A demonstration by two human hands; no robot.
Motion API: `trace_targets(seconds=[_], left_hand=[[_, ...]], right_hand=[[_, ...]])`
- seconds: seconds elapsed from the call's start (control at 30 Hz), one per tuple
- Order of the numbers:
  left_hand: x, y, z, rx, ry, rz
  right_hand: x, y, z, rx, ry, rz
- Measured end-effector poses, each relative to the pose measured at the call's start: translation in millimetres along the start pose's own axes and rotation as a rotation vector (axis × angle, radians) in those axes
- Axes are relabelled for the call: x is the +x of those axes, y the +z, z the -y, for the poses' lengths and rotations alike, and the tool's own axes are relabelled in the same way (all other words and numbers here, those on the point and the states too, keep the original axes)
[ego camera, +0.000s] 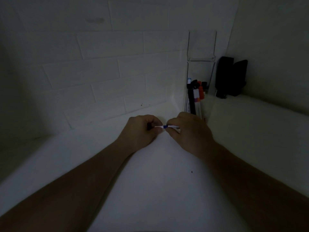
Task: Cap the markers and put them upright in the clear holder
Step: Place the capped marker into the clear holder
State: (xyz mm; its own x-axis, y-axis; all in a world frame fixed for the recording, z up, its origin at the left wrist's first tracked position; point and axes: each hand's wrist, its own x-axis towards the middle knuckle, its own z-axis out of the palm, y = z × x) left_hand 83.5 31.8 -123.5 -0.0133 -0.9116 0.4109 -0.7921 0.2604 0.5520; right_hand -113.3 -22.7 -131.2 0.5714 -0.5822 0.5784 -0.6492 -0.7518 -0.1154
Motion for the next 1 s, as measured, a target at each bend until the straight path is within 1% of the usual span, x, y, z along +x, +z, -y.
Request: trace_targets(seconds=[0.17, 0.27, 0.33, 0.37, 0.43, 0.5, 0.53, 0.57, 0.6, 0.63, 0.7, 0.77, 0.83, 0.87, 0.9, 0.97, 1.0], left_hand=[[-2, -1, -2, -0.053, -0.014, -0.053], [-1, 3, -7, -0.005, 0.08, -0.154], [-1, 5, -9, 0.041, 0.161, -0.167], [-2, 7, -10, 0.055, 0.182, -0.154], [-4, 8, -11, 0.033, 0.169, -0.123], [-7, 7, -15, -0.065, 0.126, -0.101], [-8, 5, -17, -0.13, 0.116, -0.081], [-9, 4, -18, -0.184, 0.109, -0.049], [-10, 3, -20, -0.216, 0.098, 0.001], [-10, 2, -21, -0.212, 0.093, 0.053], [-10, 5, -20, -0.098, 0.143, 0.103], [-8, 9, -17, 0.024, 0.208, 0.11], [-6, 14, -12, 0.079, 0.275, 0.103], [-5, 16, -10, 0.105, 0.302, 0.099], [-4, 17, -10, 0.138, 0.318, 0.098], [-3, 19, -7, 0.179, 0.325, 0.092], [-3, 20, -7, 0.184, 0.319, 0.089]], right_hand=[[0, 3, 4, 0.054, 0.027, 0.018], [0, 2, 5, 0.097, 0.079, -0.013], [-3, 1, 5, 0.163, 0.123, 0.005], [-5, 0, 5, 0.199, 0.146, 0.034], [-4, -2, 6, 0.299, 0.194, 0.133], [0, -12, 9, 0.386, 0.219, 0.242], [2, -20, 11, 0.428, 0.228, 0.271], [4, -31, 14, 0.484, 0.242, 0.258], [7, -44, 15, 0.548, 0.264, 0.198], [11, -60, 17, 0.614, 0.288, 0.089], [23, -89, 16, 0.712, 0.304, -0.186], [38, -111, 6, 0.698, 0.297, -0.416], [52, -127, -10, 0.568, 0.279, -0.564], [57, -132, -18, 0.479, 0.268, -0.581], [61, -135, -26, 0.371, 0.26, -0.561], [64, -132, -42, 0.167, 0.249, -0.45], [64, -127, -48, 0.104, 0.245, -0.38]])
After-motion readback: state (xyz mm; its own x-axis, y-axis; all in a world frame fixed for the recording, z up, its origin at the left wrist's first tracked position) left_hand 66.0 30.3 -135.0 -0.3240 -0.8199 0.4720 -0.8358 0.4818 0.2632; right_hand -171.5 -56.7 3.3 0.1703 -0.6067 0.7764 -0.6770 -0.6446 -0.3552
